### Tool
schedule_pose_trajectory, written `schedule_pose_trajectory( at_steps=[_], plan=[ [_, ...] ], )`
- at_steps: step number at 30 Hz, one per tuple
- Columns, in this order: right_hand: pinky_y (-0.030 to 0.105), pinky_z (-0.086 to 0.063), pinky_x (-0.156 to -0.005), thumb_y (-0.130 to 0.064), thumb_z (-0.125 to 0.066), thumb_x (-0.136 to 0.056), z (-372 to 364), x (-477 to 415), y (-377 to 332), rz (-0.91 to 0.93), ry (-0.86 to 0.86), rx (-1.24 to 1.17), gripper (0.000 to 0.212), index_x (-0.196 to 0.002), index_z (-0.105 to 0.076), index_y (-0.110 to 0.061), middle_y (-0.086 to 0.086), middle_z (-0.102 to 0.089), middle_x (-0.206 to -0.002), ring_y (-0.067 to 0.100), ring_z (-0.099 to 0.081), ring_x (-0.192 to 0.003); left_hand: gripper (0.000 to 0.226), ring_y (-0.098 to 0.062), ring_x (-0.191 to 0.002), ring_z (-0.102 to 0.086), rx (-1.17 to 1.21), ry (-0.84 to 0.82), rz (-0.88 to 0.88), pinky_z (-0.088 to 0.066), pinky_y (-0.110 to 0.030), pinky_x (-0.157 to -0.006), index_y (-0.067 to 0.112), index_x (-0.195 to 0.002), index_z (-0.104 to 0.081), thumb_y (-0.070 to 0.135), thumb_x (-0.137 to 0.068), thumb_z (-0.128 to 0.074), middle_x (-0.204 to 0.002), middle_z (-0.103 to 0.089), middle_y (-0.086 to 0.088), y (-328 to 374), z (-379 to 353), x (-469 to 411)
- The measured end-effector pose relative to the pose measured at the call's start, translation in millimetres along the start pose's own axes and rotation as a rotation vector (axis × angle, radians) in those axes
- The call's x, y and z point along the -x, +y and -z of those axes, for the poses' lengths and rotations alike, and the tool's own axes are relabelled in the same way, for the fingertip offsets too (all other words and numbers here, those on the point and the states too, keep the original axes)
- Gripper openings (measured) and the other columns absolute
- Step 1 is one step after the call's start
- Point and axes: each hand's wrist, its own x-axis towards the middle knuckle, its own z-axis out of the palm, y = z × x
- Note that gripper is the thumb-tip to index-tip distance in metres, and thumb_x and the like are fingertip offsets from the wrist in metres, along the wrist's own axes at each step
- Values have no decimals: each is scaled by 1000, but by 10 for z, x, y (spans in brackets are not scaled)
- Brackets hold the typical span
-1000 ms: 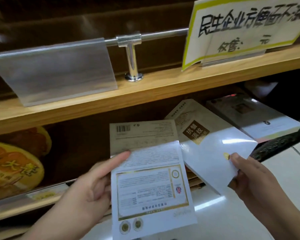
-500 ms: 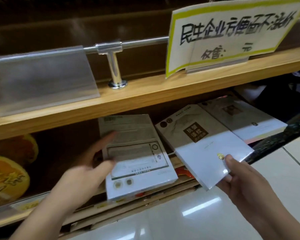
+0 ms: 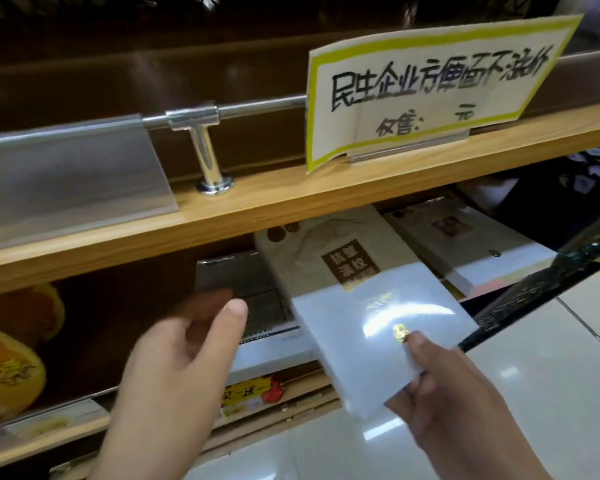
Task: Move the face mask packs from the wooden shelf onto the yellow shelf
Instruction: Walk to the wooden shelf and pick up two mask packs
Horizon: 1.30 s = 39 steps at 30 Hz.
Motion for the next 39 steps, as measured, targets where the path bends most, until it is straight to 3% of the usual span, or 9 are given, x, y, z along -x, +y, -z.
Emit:
schedule_pose_trajectory(
  at_steps=[5, 8, 11, 16, 20, 29, 33, 37, 39],
  plan=[
    [53, -59, -50, 0, -94, -41, -430, 245, 203, -171, -51, -111, 59, -97, -78, -10, 23, -78, -95, 42, -76, -75, 61, -36, -86, -78, 720, -302, 300, -53, -53, -90, 15, -103, -76, 46, -51, -74, -95, -81, -15, 70, -148, 192],
    [56, -59, -54, -3, -94, -27, -467, 270, 227, -208, -85, -177, 65, -90, -80, -9, 26, -77, -99, 45, -75, -80, 34, -41, -80, -77, 699, -269, 277, -56, -56, -84, 16, -100, -76, 34, -72, -70, -90, -80, -19, 109, -189, 142],
    [51, -63, -62, -23, -82, -53, -303, 183, 112, -223, -61, 14, 46, -98, -77, -13, 20, -79, -98, 38, -77, -84, 25, -44, -80, -75, 650, -302, 264, -58, -54, -79, 11, -88, -77, 33, -78, -69, -87, -80, -22, 132, -250, 66],
    [36, -55, -72, -59, -59, -78, 439, -275, -448, 52, 472, 80, 73, -132, -54, -10, 9, -69, -118, 23, -70, -101, 31, -39, -103, -72, 531, -351, 243, -51, -60, -96, 23, -90, -78, 51, -75, -76, -106, -78, -16, 33, -344, -104],
    [40, -55, -91, -62, -61, -82, 808, -728, -902, 179, 544, 35, 86, -150, -37, -15, 11, -55, -144, 24, -60, -123, 51, -38, -105, -72, 542, -420, 291, -50, -59, -96, 19, -101, -76, 57, -67, -81, -111, -77, -16, 38, -482, -142],
    [47, -60, -83, -24, -75, -83, 947, -1301, -1109, 156, 618, 166, 61, -135, -48, -7, 15, -66, -117, 26, -70, -91, 53, -42, -104, -71, 558, -470, 291, -49, -60, -98, 10, -97, -77, 50, -62, -81, -107, -77, -21, 132, -682, -160],
    [36, -62, -64, -25, -76, -83, 985, -1108, -1053, 137, 539, 135, 64, -138, -47, -10, 16, -68, -121, 28, -73, -96, 52, -43, -102, -72, 555, -489, 297, -49, -60, -98, 3, -104, -75, 43, -70, -82, -105, -77, -23, 152, -730, -163],
    [23, -56, -48, -15, -62, -92, 862, -660, -841, 115, 352, -43, 51, -141, -47, -9, 7, -67, -93, 8, -68, -45, 34, -47, -90, -74, 636, -584, 423, -50, -57, -95, 3, -99, -75, 26, -75, -70, -96, -77, -27, 211, -730, -119],
    [28, -60, -54, -11, -59, -92, 814, -443, -756, 118, 246, -120, 43, -135, -55, -9, 8, -74, -96, 11, -73, -53, 37, -47, -90, -74, 634, -579, 420, -49, -57, -95, 6, -100, -76, 28, -70, -71, -96, -78, -27, 247, -739, -80]
  ],
)
